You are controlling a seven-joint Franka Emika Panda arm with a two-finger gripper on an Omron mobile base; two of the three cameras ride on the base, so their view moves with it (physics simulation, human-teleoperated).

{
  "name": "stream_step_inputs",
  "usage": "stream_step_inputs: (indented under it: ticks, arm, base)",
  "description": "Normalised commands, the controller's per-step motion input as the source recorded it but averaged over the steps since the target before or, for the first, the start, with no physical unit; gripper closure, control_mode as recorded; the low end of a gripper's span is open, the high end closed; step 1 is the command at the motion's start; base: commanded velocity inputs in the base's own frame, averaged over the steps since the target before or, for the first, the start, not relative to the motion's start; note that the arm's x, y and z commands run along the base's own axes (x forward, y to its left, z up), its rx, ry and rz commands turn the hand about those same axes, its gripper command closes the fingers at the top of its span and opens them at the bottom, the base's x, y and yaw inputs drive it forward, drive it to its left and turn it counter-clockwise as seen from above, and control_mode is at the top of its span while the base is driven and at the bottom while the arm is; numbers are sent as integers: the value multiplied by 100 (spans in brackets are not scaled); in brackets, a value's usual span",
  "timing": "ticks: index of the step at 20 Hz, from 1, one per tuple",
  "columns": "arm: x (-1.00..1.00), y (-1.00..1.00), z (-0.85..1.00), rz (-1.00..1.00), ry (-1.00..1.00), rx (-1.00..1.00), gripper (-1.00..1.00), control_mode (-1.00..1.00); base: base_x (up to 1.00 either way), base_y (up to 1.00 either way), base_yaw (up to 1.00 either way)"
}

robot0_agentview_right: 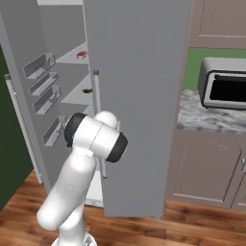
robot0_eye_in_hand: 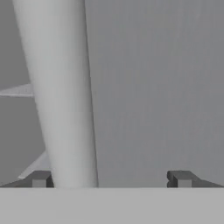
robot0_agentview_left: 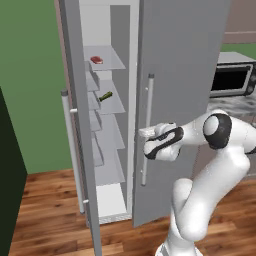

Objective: There's a steak in the fridge that needs to be moved to the freezer for freezing. Pick up the steak from the fridge, place it on any shelf in the freezer, and close the fridge and freezer doors when done.

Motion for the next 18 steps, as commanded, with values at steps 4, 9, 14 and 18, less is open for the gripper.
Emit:
stream_step_inputs:
  ticks: [4, 9, 14, 18]
  arm:
    - [56, 11, 11, -9, 9, 0, -100, -100]
    - [64, 21, 2, -11, 10, 0, -100, -100]
    - [36, 14, 5, -7, 11, 0, -100, -100]
    - [0, 23, 5, -4, 2, 0, -100, -100]
  base:
    - [0, 0, 0]
    - [0, 0, 0]
    - [0, 0, 0]
    - [0, 0, 0]
